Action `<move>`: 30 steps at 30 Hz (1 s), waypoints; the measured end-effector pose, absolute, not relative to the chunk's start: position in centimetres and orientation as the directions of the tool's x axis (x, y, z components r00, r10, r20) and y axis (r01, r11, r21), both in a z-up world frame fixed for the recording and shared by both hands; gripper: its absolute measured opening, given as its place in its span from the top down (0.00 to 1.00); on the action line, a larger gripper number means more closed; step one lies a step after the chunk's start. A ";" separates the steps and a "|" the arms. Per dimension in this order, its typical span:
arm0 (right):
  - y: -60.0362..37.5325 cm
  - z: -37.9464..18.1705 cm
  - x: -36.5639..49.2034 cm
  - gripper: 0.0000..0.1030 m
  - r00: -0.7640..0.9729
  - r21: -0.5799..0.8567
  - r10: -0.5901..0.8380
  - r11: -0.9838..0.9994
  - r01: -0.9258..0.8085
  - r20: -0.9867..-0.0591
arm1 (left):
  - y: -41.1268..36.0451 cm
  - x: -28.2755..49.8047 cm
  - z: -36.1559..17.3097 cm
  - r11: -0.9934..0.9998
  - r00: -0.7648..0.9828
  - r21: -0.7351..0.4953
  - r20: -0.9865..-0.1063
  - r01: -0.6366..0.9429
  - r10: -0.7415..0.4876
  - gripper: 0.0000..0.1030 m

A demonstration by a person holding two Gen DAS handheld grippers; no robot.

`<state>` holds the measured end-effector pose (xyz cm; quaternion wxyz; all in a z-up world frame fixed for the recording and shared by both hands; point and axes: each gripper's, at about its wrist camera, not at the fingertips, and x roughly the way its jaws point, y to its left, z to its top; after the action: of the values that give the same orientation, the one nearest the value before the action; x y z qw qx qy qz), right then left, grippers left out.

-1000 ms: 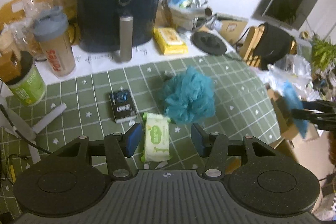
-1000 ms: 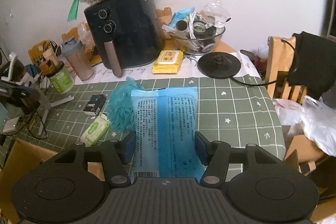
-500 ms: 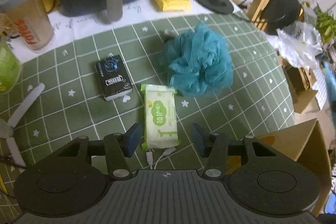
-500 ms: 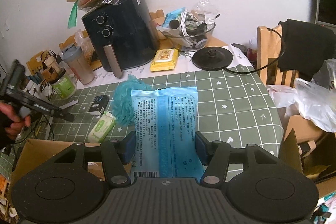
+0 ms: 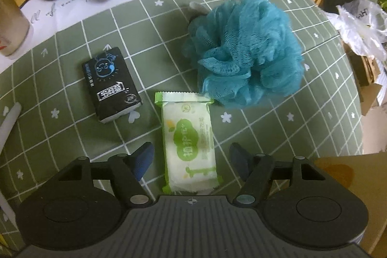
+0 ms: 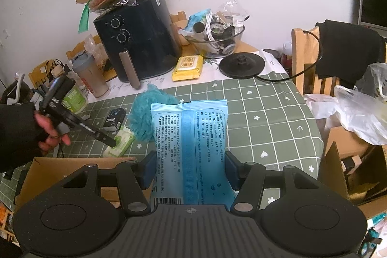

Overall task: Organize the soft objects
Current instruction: 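Grasp the green-and-white soap bar with the left gripper while the right gripper holds the wipes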

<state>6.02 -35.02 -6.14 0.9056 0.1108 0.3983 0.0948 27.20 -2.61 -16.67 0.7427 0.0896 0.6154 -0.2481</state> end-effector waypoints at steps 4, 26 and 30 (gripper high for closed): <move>-35.2 -6.3 5.7 0.41 0.663 0.279 0.252 0.958 -0.067 -0.705 | -3.0 27.5 -17.6 0.859 0.120 -0.164 -0.960 0.484 -0.251 0.34; -35.3 -5.5 5.6 0.41 0.674 0.284 0.255 0.956 -0.070 -0.693 | -1.5 26.5 -16.8 0.870 0.187 -0.117 -0.955 0.478 -0.231 0.54; -34.8 -5.1 5.8 0.41 0.672 0.285 0.270 0.954 -0.091 -0.689 | -0.7 25.8 -14.8 0.880 0.230 -0.119 -0.941 0.460 -0.247 0.54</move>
<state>5.77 -34.78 -5.10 0.9073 0.1139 0.3922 0.0996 25.84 -0.65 -14.83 0.7787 0.0922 0.5774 -0.2272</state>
